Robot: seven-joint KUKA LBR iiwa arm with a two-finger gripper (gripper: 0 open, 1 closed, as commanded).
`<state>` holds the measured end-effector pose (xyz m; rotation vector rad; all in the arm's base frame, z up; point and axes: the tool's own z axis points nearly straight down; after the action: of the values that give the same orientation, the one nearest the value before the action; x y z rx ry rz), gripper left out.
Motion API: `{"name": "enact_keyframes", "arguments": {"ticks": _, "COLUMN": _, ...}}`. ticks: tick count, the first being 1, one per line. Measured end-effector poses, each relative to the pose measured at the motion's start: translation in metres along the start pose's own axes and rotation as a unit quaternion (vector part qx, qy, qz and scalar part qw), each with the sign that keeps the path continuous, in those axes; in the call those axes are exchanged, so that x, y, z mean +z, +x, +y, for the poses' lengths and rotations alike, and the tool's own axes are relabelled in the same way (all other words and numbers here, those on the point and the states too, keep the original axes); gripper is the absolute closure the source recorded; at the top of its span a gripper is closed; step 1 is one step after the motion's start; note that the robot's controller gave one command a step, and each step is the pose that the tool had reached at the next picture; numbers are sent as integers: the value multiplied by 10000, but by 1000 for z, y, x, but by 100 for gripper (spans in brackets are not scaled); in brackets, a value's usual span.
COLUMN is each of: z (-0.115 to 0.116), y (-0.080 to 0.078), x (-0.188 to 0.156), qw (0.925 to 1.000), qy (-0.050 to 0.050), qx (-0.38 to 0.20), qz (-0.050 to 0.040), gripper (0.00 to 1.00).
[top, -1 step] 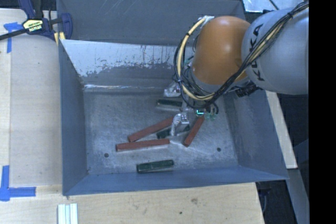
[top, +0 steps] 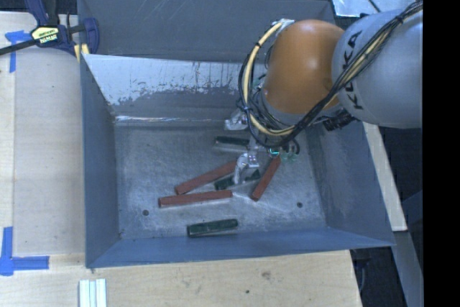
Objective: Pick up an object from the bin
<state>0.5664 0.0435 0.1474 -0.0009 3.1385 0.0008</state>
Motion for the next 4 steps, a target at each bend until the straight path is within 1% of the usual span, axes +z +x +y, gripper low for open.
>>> {"name": "enact_keyframes", "arguments": {"ticks": 1, "z": -1, "y": -6, "x": 63, "qw": 9999, "qy": -26, "qx": -14, "qz": -168, "gripper": 100}}
{"name": "enact_keyframes", "arguments": {"ticks": 2, "z": -1, "y": -6, "x": 63, "qw": 9999, "qy": -27, "qx": -14, "qz": -168, "gripper": 100}}
{"name": "enact_keyframes", "arguments": {"ticks": 3, "z": 7, "y": 1, "x": -43, "qw": 10000, "qy": 3, "qx": -94, "qz": 3, "gripper": 100}}
{"name": "enact_keyframes", "arguments": {"ticks": 4, "z": 7, "y": 1, "x": -43, "qw": 10000, "qy": 1, "qx": -90, "qz": 4, "gripper": 100}}
